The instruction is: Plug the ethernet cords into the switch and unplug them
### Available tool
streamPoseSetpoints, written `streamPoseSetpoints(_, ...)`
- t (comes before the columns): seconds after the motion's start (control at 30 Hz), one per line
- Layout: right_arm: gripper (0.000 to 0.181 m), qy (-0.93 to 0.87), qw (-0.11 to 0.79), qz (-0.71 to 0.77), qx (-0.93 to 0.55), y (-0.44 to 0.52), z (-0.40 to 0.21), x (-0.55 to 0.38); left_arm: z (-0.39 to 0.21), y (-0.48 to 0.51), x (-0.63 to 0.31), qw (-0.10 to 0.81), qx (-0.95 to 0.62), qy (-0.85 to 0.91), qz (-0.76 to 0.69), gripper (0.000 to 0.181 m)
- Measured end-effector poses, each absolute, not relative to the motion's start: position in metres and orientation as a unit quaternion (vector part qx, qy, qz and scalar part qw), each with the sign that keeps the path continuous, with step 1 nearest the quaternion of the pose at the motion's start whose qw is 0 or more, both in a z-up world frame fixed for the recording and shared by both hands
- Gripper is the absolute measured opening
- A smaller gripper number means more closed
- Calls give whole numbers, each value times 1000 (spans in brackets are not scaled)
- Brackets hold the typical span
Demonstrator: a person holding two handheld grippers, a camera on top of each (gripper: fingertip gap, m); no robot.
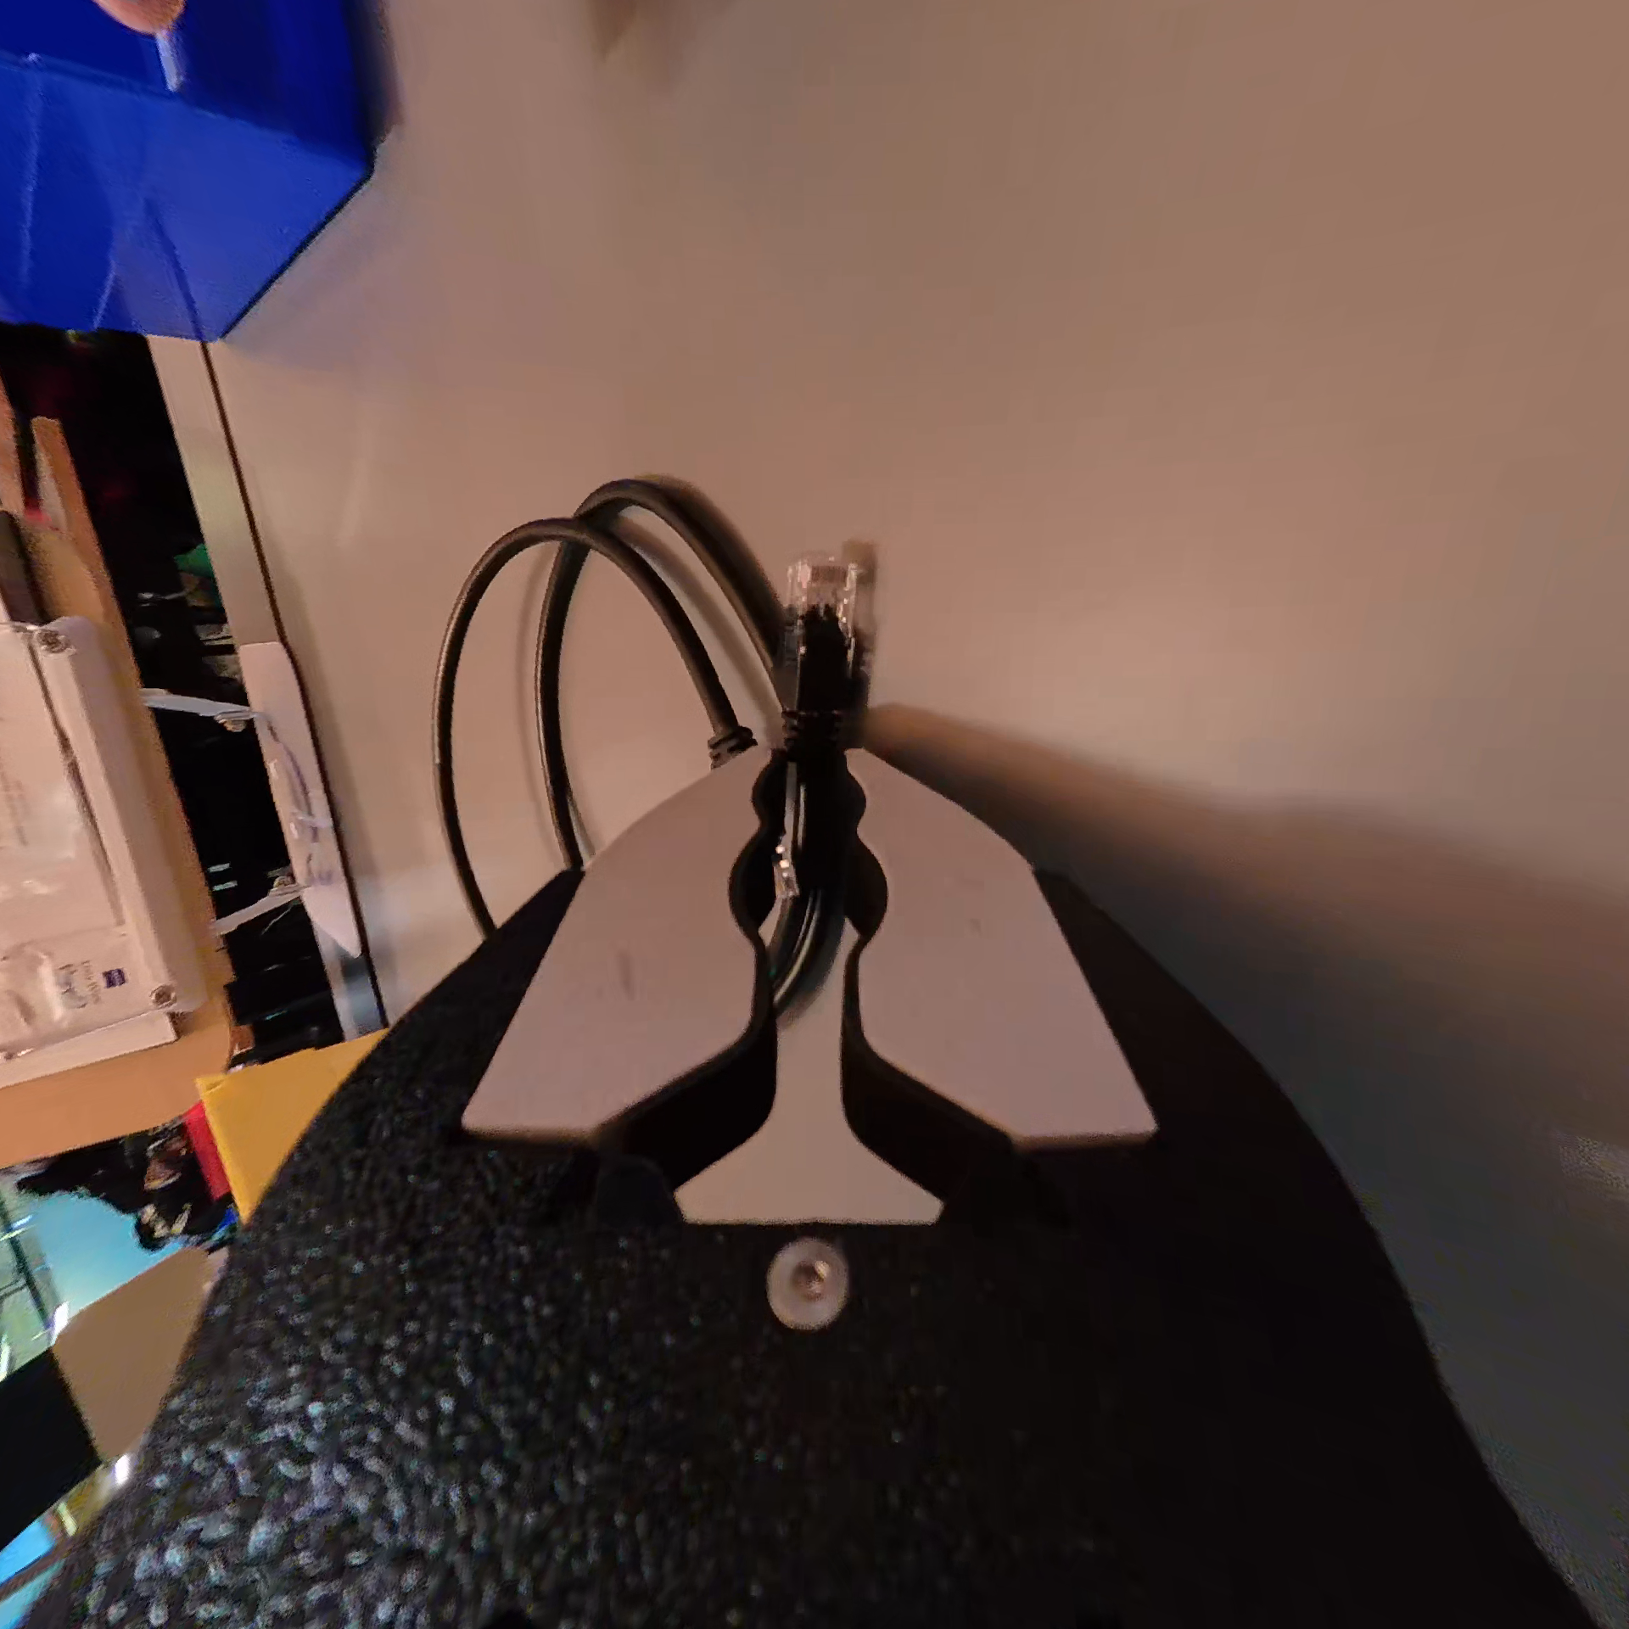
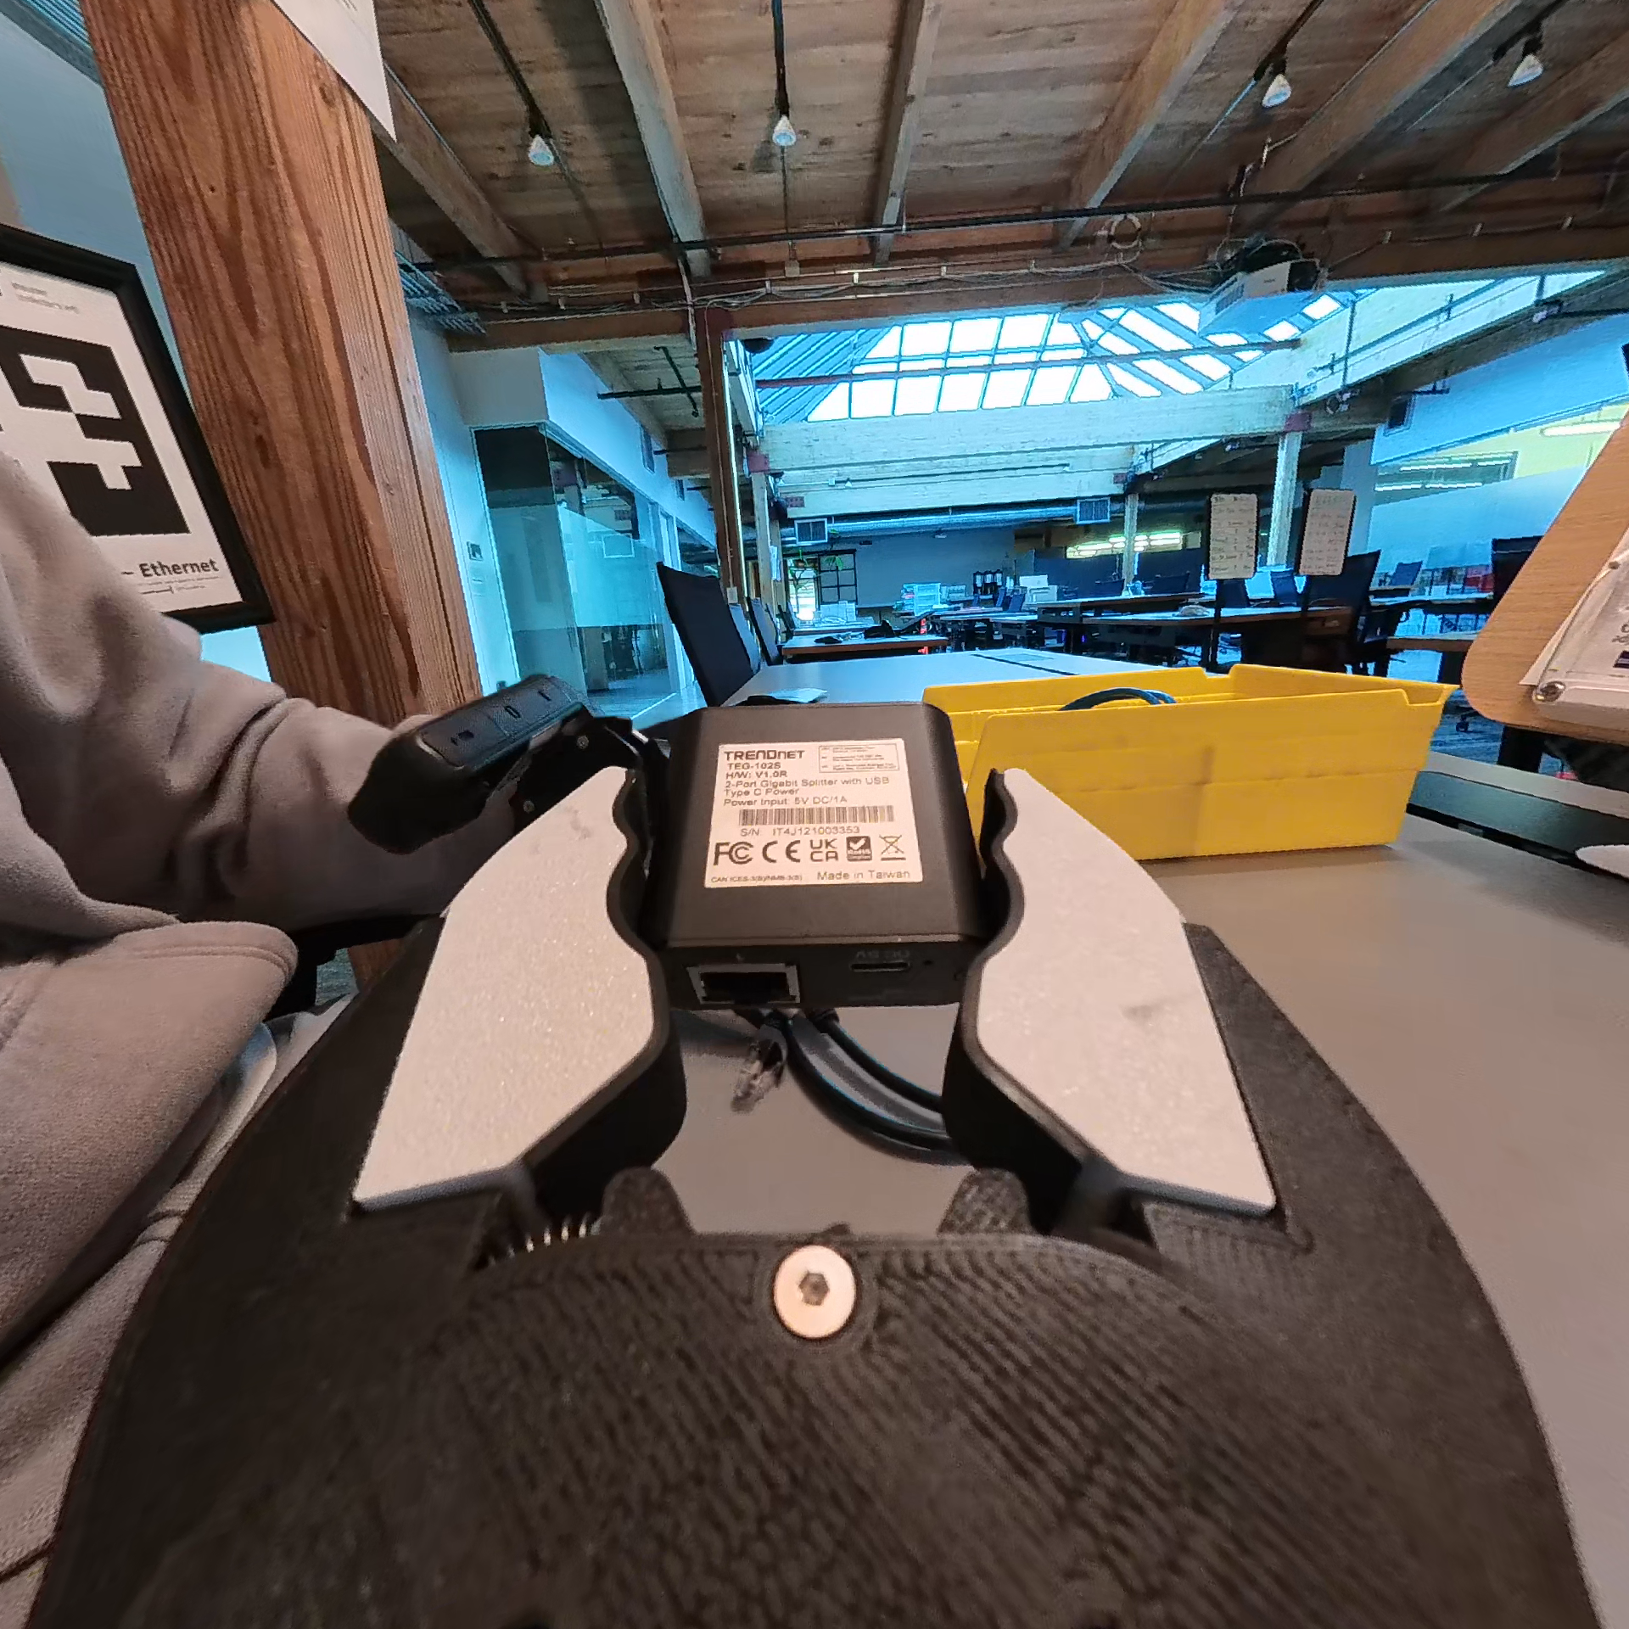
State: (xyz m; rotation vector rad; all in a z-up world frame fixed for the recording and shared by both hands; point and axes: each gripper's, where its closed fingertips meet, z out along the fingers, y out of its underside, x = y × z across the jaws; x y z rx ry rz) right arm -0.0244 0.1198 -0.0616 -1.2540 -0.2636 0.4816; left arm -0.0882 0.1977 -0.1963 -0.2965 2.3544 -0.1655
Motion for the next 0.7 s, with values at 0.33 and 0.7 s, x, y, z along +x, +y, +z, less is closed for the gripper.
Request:
streamPoseSetpoints(0.33,73,-125,755,175,-619,133,-71,-28,-193,211,-76,360,-286,883,-91,8)
streamPoseSetpoints(0.7,74,-132,754,178,-619,133,-71,-30,-171,181,-104,58,-430,873,-224,4)
